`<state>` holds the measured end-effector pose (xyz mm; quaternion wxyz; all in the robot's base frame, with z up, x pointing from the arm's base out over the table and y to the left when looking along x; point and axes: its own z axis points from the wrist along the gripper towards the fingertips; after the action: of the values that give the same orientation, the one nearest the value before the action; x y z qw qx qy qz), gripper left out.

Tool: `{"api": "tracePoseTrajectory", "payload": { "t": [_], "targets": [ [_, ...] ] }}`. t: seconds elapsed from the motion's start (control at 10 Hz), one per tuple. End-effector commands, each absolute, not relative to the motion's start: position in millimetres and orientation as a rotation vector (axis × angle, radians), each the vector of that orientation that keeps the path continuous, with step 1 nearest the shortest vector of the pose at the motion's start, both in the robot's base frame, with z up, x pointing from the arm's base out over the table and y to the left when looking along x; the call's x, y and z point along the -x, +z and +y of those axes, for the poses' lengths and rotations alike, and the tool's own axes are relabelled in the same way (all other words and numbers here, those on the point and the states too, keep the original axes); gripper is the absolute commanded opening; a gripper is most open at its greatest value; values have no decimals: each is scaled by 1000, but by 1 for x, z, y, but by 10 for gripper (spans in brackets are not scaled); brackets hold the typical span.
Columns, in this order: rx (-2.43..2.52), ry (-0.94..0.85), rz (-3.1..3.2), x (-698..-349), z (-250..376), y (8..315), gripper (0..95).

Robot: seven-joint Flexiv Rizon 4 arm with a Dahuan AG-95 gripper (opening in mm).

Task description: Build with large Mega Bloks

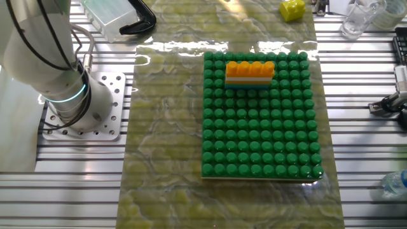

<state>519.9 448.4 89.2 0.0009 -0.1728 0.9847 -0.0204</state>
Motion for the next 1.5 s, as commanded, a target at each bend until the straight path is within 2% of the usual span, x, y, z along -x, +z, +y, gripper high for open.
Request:
{"api": "tracePoseTrajectory", "payload": {
  "t": [0.1, 0.3, 0.4, 1.5],
  "targets": [
    [536, 11, 3070, -514, 454, 80, 760],
    [502, 16, 3046, -516, 472, 68, 760],
    [493, 14, 3045, -517, 477, 66, 570],
    [522, -37, 3014, -535, 464, 48, 570]
  ]
}}
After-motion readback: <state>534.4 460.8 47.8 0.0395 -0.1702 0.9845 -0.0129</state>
